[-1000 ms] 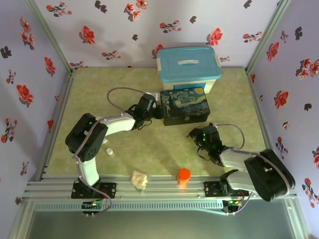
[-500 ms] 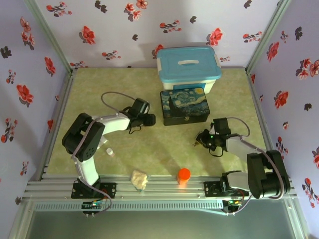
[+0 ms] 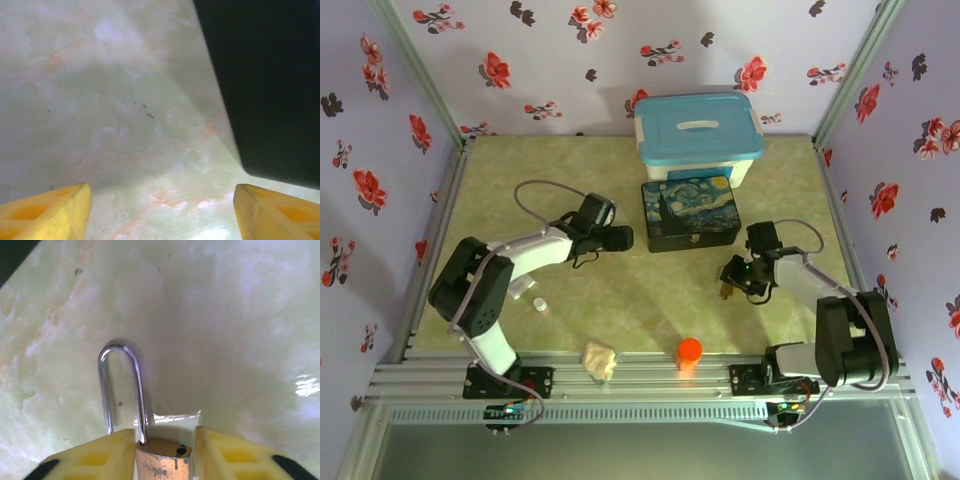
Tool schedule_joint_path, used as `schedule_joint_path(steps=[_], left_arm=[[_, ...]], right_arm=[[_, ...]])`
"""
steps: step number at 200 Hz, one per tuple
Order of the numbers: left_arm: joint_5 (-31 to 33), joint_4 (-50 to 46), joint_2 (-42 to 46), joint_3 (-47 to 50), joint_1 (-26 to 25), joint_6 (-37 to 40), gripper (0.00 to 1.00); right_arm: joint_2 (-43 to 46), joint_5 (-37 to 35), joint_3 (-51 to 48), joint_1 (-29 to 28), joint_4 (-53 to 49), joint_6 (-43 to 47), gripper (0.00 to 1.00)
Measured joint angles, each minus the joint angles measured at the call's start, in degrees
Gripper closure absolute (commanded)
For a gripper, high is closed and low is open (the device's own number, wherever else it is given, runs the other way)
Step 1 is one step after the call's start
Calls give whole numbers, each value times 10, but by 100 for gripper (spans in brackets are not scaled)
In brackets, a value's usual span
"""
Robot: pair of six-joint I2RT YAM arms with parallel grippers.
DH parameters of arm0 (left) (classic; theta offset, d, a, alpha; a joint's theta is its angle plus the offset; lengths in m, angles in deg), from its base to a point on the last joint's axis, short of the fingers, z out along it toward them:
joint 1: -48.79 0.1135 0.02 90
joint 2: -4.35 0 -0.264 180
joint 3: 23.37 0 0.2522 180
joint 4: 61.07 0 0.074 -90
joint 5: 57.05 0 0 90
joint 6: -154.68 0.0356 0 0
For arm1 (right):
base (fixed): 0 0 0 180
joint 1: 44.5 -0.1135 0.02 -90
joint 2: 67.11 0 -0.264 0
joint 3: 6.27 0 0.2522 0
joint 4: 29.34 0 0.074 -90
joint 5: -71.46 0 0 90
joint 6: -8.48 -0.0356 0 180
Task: Unlock the padlock with the key
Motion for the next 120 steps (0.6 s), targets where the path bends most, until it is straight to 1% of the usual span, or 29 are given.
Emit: schedule_joint_path(steps=[22,40,50,60,65,68,70,76,81,84,86,106,120], left_arm=[[0,-9,42,0,3,2,23],[0,-19,89,0,10,3,20],[1,-26,115,0,16,4,18],[5,-32,143,0,27,7,13],[9,-34,156,0,33,10,11],[11,-34,163,0,36,12,9],[13,-36,169,1,39,12,8],[22,-36,184,3,46,18,1],[32,-34,197,7,52,29,0],[38,-33,205,10,56,30,0],[44,-32,211,13,58,37,0],[107,4,260,61,80,78,0],[144,24,275,99,99,110,0]], right_arm=[[-6,-19,11,-8,-2,7,64],[-13,-45,29,-31,-15,15,61],[-17,-62,44,-45,-22,20,59],[-18,-75,56,-55,-23,24,55],[-17,-82,61,-59,-23,28,52],[-17,-85,63,-60,-23,30,48],[-17,-88,65,-61,-23,32,43],[-15,-99,68,-61,-21,36,31],[-11,-110,69,-61,-20,37,16],[-8,-116,69,-61,-18,39,5],[-6,-121,69,-61,-18,39,2],[29,-181,69,-60,-2,57,1],[55,-217,67,-52,25,75,1]])
